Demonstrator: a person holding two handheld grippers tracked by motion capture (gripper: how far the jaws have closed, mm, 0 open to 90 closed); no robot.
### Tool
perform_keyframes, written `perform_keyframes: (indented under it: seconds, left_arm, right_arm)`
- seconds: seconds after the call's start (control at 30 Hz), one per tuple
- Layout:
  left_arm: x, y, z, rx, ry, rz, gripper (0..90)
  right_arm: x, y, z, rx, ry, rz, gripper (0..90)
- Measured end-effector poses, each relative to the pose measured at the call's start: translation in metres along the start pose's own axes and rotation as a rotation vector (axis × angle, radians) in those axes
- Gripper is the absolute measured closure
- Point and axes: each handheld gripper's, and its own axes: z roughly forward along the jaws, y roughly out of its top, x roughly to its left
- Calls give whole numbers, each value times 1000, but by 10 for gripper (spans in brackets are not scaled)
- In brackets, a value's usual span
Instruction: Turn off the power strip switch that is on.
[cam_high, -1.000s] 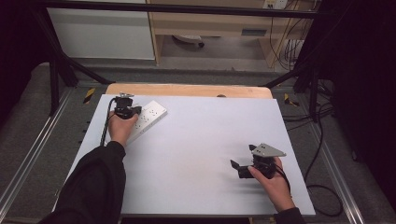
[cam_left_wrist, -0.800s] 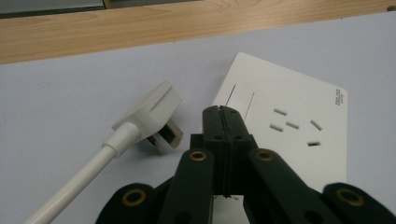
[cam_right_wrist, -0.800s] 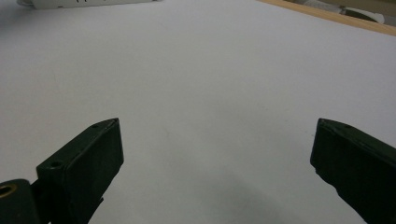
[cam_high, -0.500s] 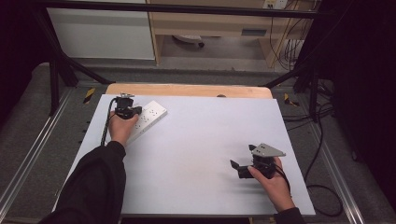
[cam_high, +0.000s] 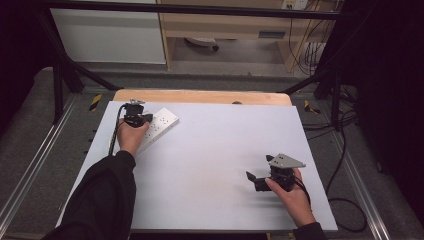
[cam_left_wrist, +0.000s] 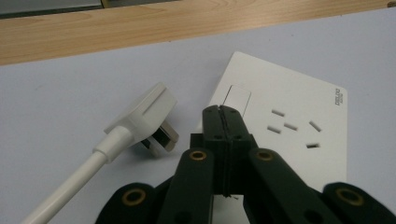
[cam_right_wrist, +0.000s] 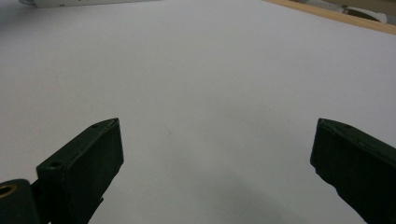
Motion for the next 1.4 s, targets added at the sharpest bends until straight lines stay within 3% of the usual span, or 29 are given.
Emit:
perform_keyframes:
  seconds: [0.13, 0.57, 0.9, 1.03, 1.23, 1.27, 1.4]
  left_arm:
    - [1, -1, 0, -1, -24, -31, 900]
    - [-1, 0, -1, -3, -7, -17, 900]
    - [-2, 4, -8, -63, -13, -20, 900]
    - [-3, 6, -10, -94, -32, 4, 900]
    - [0, 8, -14, -126, -18, -10, 900]
    - [0, 8, -14, -135, -16, -15, 890]
    - [-1, 10, -15, -158, 5, 5, 690]
  right_arm:
    - [0, 0, 0, 3, -1, 1, 30]
    - [0, 0, -1, -7, 1, 2, 30]
    - [0, 0, -1, -7, 2, 1, 30]
    - [-1, 1, -2, -17, 7, 19, 30]
    - [-1, 1, -2, -17, 4, 18, 30]
    - [-1, 1, -2, -16, 6, 17, 29]
    - [-1, 1, -2, -21, 12, 28, 30]
